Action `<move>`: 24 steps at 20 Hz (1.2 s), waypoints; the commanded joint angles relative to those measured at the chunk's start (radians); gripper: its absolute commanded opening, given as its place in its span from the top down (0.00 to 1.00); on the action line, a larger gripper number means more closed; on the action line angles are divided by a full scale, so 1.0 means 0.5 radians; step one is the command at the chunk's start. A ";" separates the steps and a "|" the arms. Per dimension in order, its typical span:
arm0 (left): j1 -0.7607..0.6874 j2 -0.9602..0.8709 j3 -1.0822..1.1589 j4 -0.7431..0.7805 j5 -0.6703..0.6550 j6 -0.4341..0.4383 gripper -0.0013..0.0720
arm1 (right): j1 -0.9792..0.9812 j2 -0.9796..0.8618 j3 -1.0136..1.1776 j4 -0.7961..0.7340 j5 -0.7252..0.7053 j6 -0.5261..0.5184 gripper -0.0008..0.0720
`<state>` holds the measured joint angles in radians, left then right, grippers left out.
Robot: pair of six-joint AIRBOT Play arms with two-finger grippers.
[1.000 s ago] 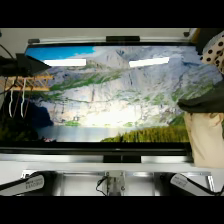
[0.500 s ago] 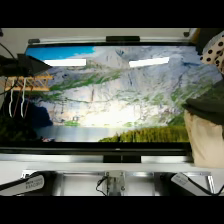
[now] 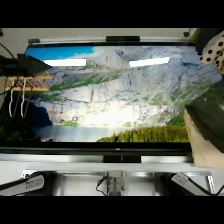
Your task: Fold the shirts.
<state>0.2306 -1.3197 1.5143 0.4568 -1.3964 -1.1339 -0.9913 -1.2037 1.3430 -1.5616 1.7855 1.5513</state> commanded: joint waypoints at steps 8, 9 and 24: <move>-0.001 0.002 0.000 0.001 0.001 -0.001 0.94 | -0.006 0.074 -0.586 -0.197 -0.487 0.187 0.22; -0.001 0.002 0.000 0.001 0.002 -0.002 0.94 | -0.006 0.073 -0.578 -0.195 -0.481 0.154 0.07; -0.859 -0.416 0.449 2.541 -0.389 -0.923 0.16 | 1.935 -0.426 0.604 0.124 -0.449 0.228 0.23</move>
<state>-0.1108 -1.4826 1.7287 1.5345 -1.5063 -1.5242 -0.2348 -1.3182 1.6154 -1.6043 1.4281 1.6032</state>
